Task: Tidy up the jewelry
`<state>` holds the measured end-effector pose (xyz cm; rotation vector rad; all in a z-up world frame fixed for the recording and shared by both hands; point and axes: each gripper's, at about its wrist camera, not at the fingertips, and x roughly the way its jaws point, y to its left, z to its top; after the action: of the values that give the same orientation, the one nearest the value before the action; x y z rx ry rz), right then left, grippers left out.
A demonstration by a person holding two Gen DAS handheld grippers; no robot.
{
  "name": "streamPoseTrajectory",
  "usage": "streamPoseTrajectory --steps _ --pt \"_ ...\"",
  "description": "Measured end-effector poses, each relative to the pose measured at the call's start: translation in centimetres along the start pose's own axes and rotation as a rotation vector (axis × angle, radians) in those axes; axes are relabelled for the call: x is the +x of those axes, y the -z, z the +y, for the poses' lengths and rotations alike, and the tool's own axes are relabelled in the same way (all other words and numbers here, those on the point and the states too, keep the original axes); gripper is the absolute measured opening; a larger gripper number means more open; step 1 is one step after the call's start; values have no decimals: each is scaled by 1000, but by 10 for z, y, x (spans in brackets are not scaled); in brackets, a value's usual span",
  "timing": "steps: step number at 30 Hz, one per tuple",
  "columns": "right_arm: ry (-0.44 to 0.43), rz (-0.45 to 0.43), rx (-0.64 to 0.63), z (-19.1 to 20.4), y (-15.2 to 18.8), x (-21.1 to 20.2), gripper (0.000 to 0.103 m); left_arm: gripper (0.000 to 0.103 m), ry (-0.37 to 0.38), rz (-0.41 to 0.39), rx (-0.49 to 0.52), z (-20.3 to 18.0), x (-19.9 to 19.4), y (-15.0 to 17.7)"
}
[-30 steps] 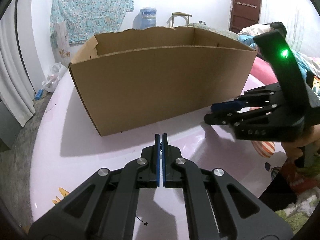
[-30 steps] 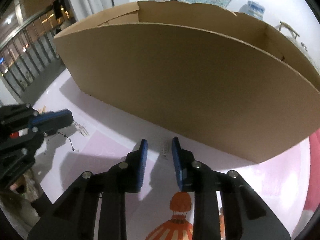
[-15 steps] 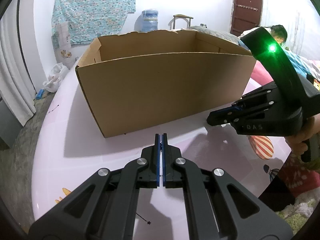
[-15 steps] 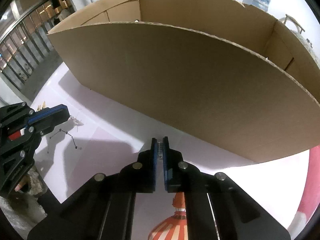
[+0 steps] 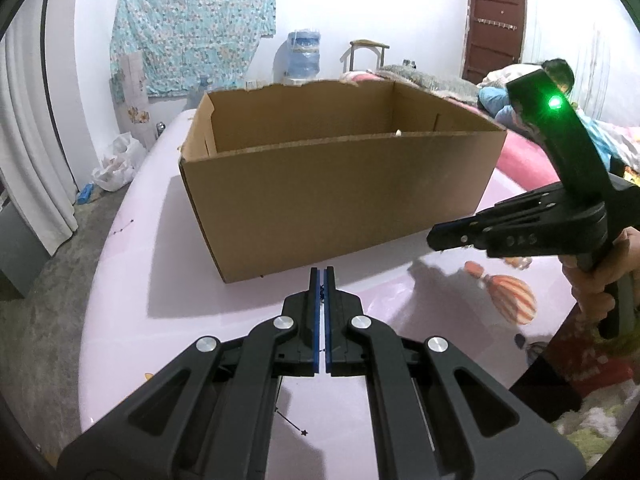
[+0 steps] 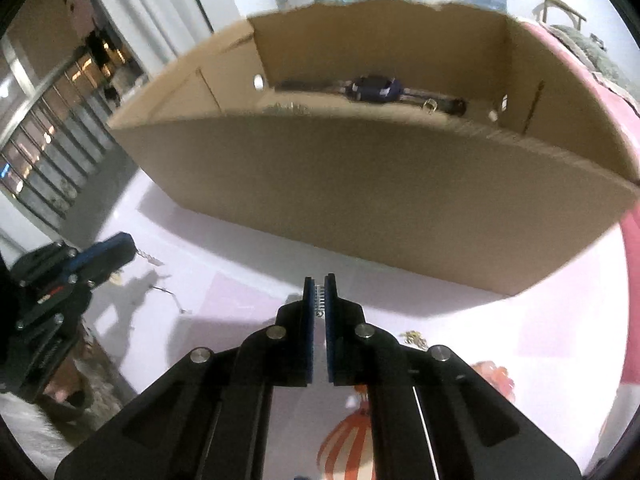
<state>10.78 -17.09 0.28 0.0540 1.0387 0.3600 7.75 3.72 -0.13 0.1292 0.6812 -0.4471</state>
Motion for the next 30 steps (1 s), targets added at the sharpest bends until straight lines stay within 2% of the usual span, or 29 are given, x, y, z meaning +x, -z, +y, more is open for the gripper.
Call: streamPoseTrajectory --steps 6,10,13,16,18,20,25,30 --pt "-58 -109 15 1 -8 -56 5 1 41 -83 16 -2 -36 -26" --pt "-97 -218 -20 10 -40 -94 5 1 97 -188 44 -3 -64 -63" --pt "-109 -282 -47 15 -60 -110 5 1 140 -231 50 -2 -67 -91" --pt "-89 -306 -66 7 -84 -115 5 1 167 -222 37 0 -55 -113" --pt "-100 -274 -58 -4 -105 -101 5 1 182 -175 12 2 -35 -128" --pt "-105 -227 -50 -13 -116 -84 5 1 202 -95 -36 8 -10 -137" --pt "-126 -55 -10 -33 -149 -33 5 1 265 174 -190 28 67 -138" --pt "-133 86 29 -41 -176 13 5 1 247 278 -223 34 99 -125"
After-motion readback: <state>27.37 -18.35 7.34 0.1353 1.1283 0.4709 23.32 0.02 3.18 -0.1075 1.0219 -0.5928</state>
